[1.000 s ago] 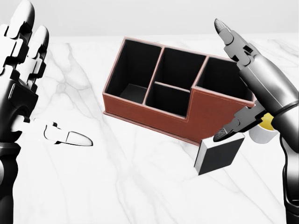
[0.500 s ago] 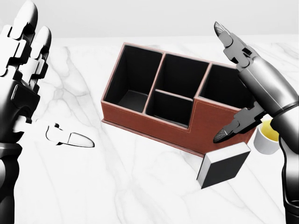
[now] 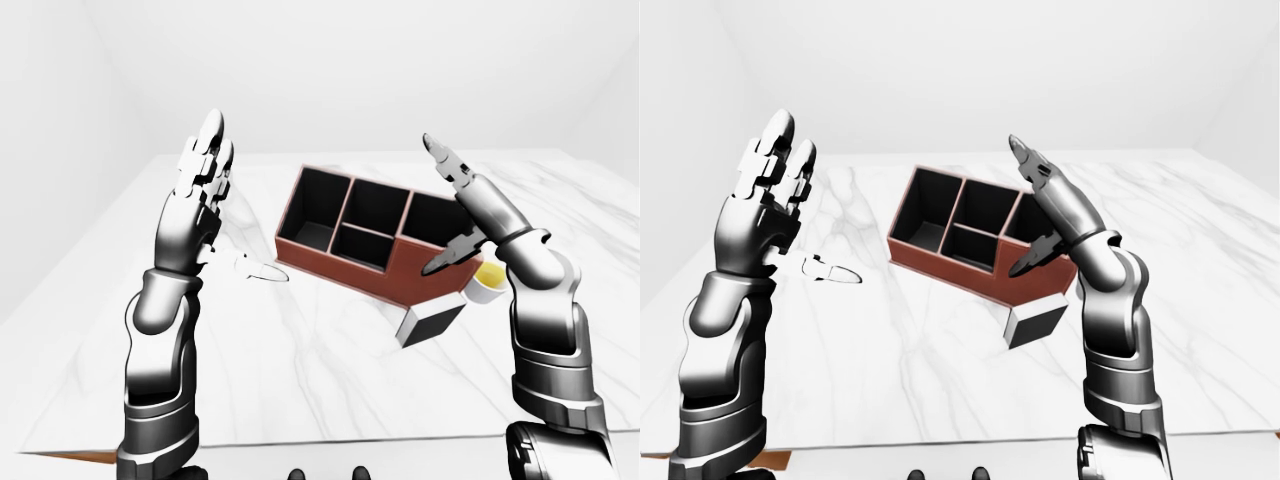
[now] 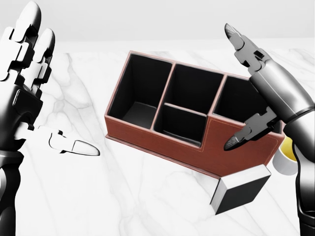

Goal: Pick up the book and place it in the right compartment of the caddy.

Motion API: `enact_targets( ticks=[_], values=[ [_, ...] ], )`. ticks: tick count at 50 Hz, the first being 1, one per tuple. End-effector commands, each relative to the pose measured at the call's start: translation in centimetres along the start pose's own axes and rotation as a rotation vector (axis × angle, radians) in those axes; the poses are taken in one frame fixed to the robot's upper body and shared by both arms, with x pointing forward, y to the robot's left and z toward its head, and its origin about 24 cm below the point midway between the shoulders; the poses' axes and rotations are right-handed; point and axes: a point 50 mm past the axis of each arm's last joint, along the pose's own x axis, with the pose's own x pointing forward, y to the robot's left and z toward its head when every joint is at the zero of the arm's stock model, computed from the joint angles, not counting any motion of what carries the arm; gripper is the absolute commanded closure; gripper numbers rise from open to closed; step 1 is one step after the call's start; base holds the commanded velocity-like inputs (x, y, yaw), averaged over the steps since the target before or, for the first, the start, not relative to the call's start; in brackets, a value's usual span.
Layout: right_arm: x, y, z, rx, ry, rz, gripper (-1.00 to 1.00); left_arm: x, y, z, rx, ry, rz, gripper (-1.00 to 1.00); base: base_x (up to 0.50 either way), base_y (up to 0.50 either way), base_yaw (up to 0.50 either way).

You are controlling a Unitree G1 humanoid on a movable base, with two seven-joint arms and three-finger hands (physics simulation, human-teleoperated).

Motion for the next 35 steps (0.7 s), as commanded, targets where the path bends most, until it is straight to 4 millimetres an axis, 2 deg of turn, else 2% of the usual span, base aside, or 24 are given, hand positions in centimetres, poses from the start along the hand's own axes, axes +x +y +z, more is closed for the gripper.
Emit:
enact_targets(
  ticks=[1,28,31,33,35],
  values=[
    [0.0,0.1,0.0,-0.001,0.001,0.000,-1.00,0.0,0.0,0.0,0.000,0.000,-0.001,-1.00,0.13,0.00,0.00],
    [-0.3,0.7,-0.4,0.003,0.023,0.010,-1.00,-0.2,-0.2,0.0,0.003,0.000,-0.005,-1.00,0.12,0.00,0.00],
    [-0.6,0.1,-0.5,-0.036,0.034,-0.034,-1.00,-0.2,-0.1,0.0,0.002,0.004,-0.002,-1.00,0.00,0.00,0.00],
    [-0.9,-0.2,0.2,-0.005,-0.010,-0.038,-1.00,-0.2,-0.1,0.0,0.002,0.004,-0.002,-1.00,0.00,0.00,0.00],
    [-1.2,-0.4,0.4,-0.055,0.002,-0.062,-1.00,-0.2,-0.1,0.0,0.001,0.004,-0.002,-1.00,0.00,0.00,0.00]
  ],
)
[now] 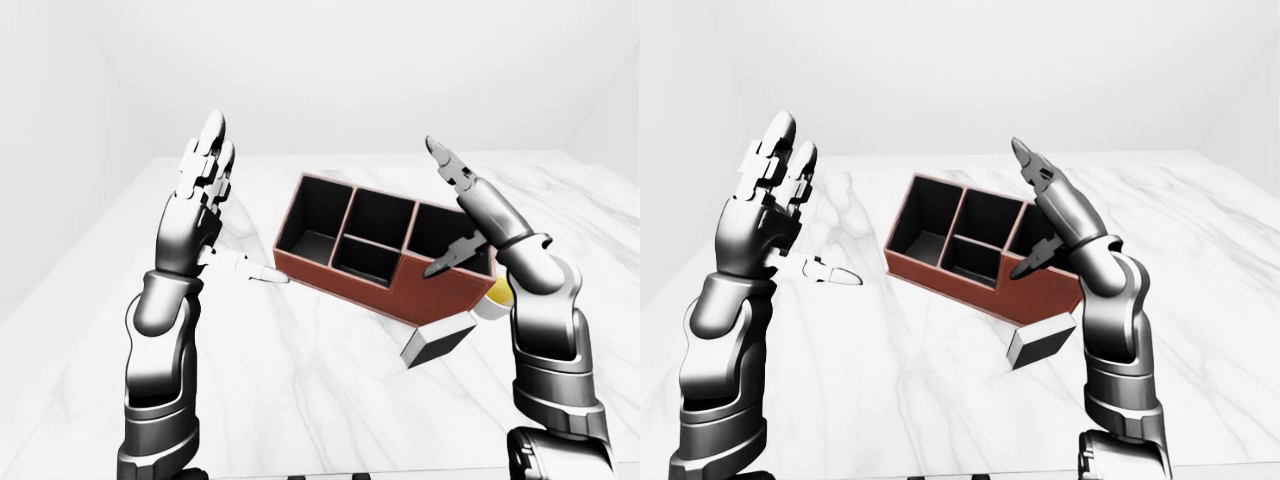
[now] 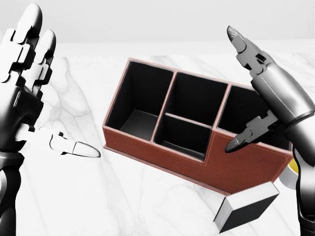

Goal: Pick up the book and place it in the right compartment of the caddy.

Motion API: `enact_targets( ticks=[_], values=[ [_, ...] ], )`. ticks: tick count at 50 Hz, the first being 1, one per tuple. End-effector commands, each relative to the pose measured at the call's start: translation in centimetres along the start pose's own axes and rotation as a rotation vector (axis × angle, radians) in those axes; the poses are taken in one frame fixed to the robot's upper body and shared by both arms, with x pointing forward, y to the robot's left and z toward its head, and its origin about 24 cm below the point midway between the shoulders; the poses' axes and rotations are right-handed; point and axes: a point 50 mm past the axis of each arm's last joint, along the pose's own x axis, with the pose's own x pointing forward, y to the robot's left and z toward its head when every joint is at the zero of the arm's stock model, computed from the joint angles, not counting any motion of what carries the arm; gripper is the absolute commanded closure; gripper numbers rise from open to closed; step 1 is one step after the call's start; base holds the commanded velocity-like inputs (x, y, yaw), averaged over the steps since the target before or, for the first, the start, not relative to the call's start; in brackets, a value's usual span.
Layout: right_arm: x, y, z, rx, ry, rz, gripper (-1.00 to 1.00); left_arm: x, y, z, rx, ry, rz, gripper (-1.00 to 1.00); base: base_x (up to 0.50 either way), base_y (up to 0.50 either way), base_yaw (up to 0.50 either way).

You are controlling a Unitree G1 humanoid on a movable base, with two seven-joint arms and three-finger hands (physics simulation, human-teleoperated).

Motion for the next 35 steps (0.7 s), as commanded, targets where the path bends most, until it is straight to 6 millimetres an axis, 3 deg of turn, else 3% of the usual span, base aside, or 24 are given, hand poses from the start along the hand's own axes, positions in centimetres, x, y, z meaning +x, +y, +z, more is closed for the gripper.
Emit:
enact_targets(
  ticks=[1,15,18,22,23,35],
  values=[
    [-0.9,-0.8,0.7,-0.063,-0.010,-0.064,-1.00,-0.1,0.0,-0.1,-0.002,0.003,0.002,-1.00,0.00,0.00,0.00],
    [-3.9,-1.4,3.4,-0.360,-0.114,-0.086,-1.00,-0.1,-0.3,-0.3,-0.022,0.007,0.000,-1.00,0.00,0.00,0.00],
    [-4.5,-1.3,3.3,-0.380,-0.090,-0.073,-0.72,0.0,-0.3,-0.2,-0.024,0.003,-0.001,-1.00,0.00,0.00,0.00],
    [-5.3,-1.1,3.1,-0.392,-0.067,-0.055,-0.70,0.0,-0.5,0.0,-0.025,-0.006,-0.002,-1.00,0.00,0.00,0.00],
    [-5.8,-0.8,3.3,-0.394,-0.070,-0.027,-0.55,0.0,-0.5,0.0,-0.024,-0.007,-0.003,-1.00,0.00,0.00,0.00],
    [-8.1,0.3,2.9,-0.353,-0.016,0.023,-0.43,0.0,-0.6,0.4,-0.020,-0.021,-0.008,-1.00,0.00,0.00,0.00]
  ],
)
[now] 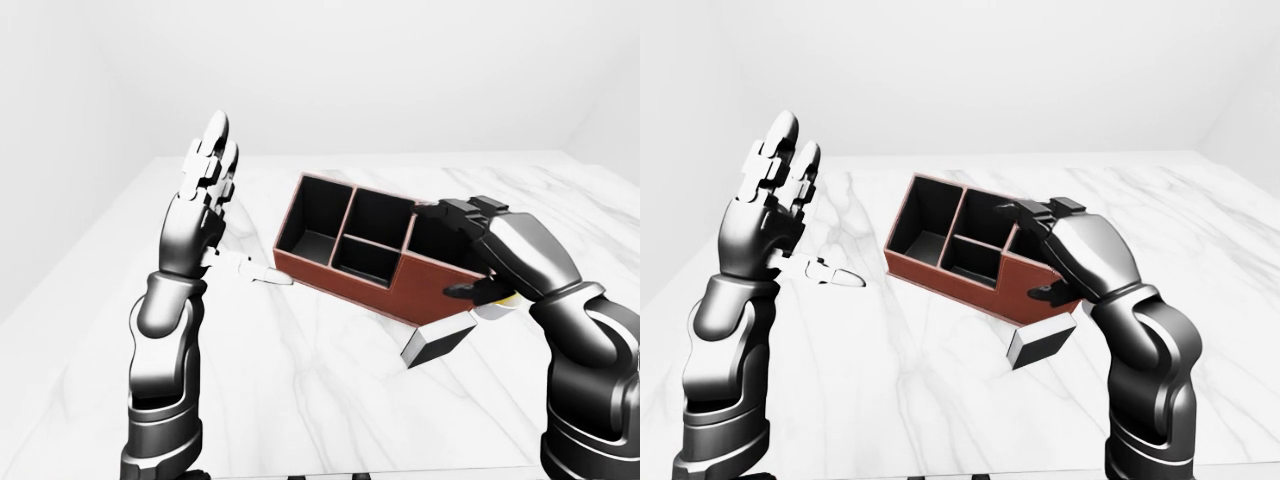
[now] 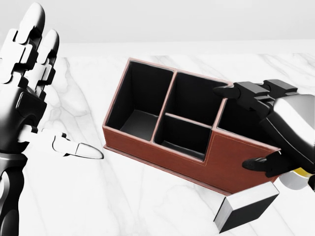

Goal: Pick up the book and place it in the right compartment of the caddy.

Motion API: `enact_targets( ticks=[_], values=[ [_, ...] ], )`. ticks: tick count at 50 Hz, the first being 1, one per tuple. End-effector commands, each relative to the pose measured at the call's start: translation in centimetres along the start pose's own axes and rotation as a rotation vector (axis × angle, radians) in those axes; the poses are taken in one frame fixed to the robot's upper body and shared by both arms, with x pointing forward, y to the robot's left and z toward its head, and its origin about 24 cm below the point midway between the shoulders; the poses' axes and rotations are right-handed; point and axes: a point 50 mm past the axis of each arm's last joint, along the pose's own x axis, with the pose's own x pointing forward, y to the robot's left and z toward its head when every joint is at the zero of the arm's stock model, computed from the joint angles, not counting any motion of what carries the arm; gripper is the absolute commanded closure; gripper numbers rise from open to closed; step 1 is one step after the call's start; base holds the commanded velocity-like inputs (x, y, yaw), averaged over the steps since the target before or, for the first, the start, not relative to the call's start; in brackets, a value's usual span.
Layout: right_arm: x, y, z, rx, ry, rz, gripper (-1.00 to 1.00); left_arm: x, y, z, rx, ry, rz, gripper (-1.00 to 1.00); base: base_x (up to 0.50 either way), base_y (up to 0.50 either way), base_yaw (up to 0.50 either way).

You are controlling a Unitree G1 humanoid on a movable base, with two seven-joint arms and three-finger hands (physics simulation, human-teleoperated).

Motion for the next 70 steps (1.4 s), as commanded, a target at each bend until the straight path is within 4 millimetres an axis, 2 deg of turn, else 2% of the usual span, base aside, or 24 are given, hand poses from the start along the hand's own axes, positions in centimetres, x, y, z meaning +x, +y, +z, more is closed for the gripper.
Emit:
enact_targets(
  ticks=[1,8,32,39,48,70],
  values=[
    [-2.3,0.7,0.3,0.010,0.041,0.022,-0.43,0.1,-0.1,0.2,0.000,-0.010,-0.004,-1.00,0.00,0.00,0.00],
    [-3.1,1.2,0.5,0.040,0.059,0.022,-0.26,0.0,-0.2,0.5,0.002,-0.021,-0.009,-1.00,0.00,0.00,0.00],
    [-4.1,2.1,3.2,0.071,0.012,0.023,-0.24,-0.1,0.0,0.4,-0.002,-0.017,0.000,-1.00,0.00,0.00,0.00],
    [-4.8,3.9,2.2,0.114,0.083,0.103,-0.24,-0.3,0.1,0.2,-0.002,-0.007,0.002,-1.00,0.00,0.00,0.00],
    [-5.9,5.1,1.2,0.153,0.166,0.155,-0.24,-0.2,0.0,0.2,-0.001,-0.007,-0.002,-1.00,0.00,0.00,0.00],
    [-5.3,6.7,1.9,0.154,0.162,0.218,-0.24,-0.5,0.1,-0.4,-0.017,0.018,0.002,-1.00,0.00,0.00,0.00]
  ],
)
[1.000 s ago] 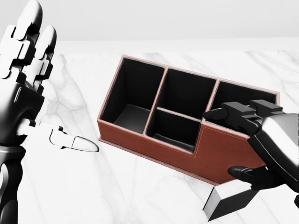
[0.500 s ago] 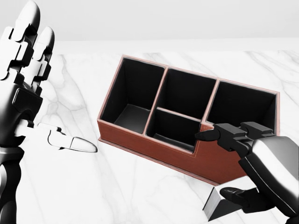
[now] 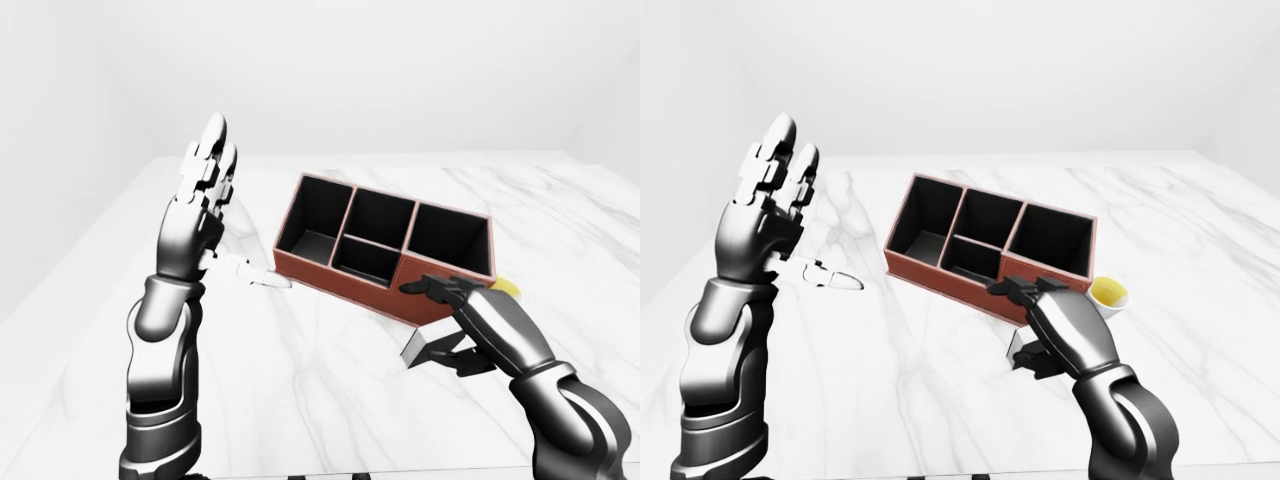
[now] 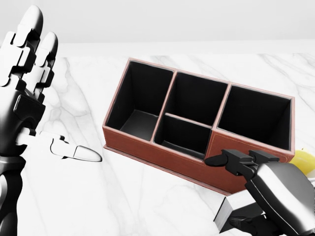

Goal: Pick up the book and place it in the right compartment of the caddy.

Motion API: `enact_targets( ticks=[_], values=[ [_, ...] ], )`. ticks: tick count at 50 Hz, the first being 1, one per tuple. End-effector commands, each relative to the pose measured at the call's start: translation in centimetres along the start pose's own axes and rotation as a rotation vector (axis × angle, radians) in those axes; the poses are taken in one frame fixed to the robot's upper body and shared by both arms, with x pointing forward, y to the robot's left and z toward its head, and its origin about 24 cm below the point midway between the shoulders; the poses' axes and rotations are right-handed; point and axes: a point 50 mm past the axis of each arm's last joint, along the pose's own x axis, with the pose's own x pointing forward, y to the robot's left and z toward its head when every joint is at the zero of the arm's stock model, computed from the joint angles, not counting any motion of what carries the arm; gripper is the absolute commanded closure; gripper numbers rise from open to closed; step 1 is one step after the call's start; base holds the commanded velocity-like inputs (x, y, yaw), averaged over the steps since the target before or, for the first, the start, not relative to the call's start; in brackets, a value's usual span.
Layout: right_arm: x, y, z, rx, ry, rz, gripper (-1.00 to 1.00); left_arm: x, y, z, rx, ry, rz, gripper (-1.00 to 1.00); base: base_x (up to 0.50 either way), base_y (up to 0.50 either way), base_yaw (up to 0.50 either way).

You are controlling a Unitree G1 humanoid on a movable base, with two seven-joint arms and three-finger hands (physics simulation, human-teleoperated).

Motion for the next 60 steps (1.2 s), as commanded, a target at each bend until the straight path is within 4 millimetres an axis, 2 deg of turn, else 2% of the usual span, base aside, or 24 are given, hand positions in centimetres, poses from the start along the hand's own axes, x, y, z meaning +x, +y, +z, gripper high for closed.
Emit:
enact_targets(
  ticks=[1,30,47,60],
  values=[
    [0.5,0.9,0.1,-0.009,0.010,0.041,-0.24,-0.2,0.1,-0.4,-0.010,0.018,0.002,-1.00,0.00,0.00,0.00],
    [2.9,2.7,-0.8,-0.154,0.066,0.162,-0.25,-0.5,0.5,-1.9,-0.047,0.076,0.015,-1.00,0.00,0.00,0.00],
    [3.4,3.8,-1.3,-0.190,0.098,0.219,-0.26,-0.8,0.7,-2.3,-0.062,0.092,0.024,-1.00,0.00,0.00,0.00],
    [3.2,5.1,-3.0,-0.234,0.187,0.299,-0.26,-0.9,0.7,-2.4,-0.067,0.096,0.028,-1.00,0.00,0.00,0.00]
  ],
)
